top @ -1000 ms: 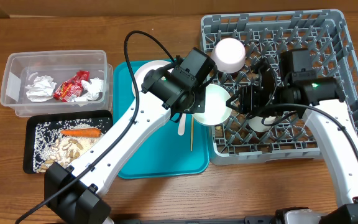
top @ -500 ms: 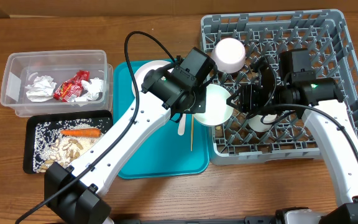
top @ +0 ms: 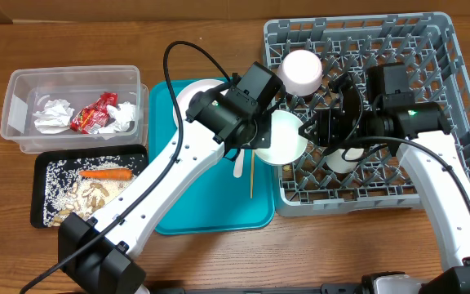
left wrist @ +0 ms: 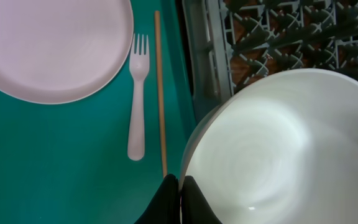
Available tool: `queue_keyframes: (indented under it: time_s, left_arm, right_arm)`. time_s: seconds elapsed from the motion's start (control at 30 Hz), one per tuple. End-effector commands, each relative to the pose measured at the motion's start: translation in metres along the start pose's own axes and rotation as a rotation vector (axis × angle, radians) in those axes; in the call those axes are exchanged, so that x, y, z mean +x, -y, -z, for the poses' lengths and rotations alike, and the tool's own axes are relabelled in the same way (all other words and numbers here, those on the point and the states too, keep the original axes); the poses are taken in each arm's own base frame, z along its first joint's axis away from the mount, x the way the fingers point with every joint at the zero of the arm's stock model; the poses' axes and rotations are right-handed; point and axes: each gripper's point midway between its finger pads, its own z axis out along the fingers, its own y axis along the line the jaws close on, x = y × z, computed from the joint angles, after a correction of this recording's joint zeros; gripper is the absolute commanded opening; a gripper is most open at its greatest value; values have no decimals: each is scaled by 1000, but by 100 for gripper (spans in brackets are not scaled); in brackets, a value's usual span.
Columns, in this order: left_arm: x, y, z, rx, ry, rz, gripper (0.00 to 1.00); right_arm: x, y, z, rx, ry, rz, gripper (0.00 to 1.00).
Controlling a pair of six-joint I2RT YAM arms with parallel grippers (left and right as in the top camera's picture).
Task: Sort waste into correct bins and load items into the dishwasher
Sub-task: 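Grasp the white bowl rim with the right gripper from the left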
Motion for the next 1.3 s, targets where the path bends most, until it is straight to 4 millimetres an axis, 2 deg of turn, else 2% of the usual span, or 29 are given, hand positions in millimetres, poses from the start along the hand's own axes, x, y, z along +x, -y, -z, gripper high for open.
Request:
queue_keyframes:
  time_s: [0.0,0.2,0.4,0.67,0.77,0.97,1.27]
  left_arm:
    - [-2,12,9,46,16,-8,4]
    - [-2,16,9,64,17,-10,4]
    - [-2,16,9,64,17,-10,4]
    - [-4,17,9,68,24,-9,4]
    - [-5,18,9,72,29,-9,4]
    - [-5,18,9,72,30,-9,4]
    - [-10,22,10,86,50,-9,4]
  right_arm:
    - [1,0,-3,3,-5,8,33]
    - [1,0,-3,3,-6,8,32]
    - [2,0,-3,3,-6,7,24]
    - [2,1,-3,4,-9,5,17]
    - [3,1,-3,5,-12,3,10]
    - [3,1,-3,5,-12,3,4]
    - [2,3,-3,19,-8,4,4]
